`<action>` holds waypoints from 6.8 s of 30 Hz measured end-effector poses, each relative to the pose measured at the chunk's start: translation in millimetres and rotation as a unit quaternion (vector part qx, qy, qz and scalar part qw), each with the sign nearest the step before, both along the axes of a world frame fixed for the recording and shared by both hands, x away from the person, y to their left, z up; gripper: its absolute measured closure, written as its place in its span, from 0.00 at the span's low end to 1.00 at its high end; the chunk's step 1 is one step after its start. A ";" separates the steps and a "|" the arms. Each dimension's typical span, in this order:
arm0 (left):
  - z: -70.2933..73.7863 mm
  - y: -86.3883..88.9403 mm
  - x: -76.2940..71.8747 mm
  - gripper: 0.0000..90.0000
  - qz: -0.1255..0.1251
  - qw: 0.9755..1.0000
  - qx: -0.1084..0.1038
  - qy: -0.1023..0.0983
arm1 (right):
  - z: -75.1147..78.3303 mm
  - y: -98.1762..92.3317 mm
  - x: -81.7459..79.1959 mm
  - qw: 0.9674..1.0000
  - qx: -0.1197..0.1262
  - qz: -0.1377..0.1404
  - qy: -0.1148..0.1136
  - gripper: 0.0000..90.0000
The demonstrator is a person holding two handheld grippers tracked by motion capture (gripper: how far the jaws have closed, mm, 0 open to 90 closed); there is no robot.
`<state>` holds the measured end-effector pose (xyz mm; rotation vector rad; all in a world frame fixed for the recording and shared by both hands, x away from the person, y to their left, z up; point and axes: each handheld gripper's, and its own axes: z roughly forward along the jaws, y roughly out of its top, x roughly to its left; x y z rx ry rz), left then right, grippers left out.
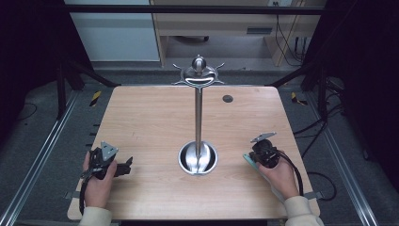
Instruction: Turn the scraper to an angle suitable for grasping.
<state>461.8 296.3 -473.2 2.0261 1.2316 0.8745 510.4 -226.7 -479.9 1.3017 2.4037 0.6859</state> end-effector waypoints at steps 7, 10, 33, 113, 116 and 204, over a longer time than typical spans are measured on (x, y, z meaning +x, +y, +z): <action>0.1 -0.2 -0.1 0.04 -0.002 1.000 0.000 0.000 | 1.0 8.3 -4.5 0.999 0.007 0.036 0.012 1.00; 0.2 -0.5 -0.1 0.04 -0.002 1.000 0.000 0.000 | 1.6 11.5 -7.5 0.998 0.007 0.057 0.019 1.00; -1.6 -1.8 0.0 0.04 -0.005 1.000 0.008 0.003 | 14.1 19.1 -16.1 0.996 -0.010 0.090 0.018 1.00; -2.5 -4.3 0.0 0.04 -0.011 1.000 0.016 0.005 | 13.9 44.5 7.0 0.962 -0.117 0.166 0.180 0.81; -2.5 -4.4 0.0 0.04 -0.011 1.000 0.016 0.005 | 14.2 45.4 6.8 0.962 -0.121 0.165 0.180 0.81; -0.2 17.5 -12.3 0.04 0.034 0.999 -0.018 0.002 | 192.7 21.5 -20.4 0.968 0.162 0.121 -0.149 0.83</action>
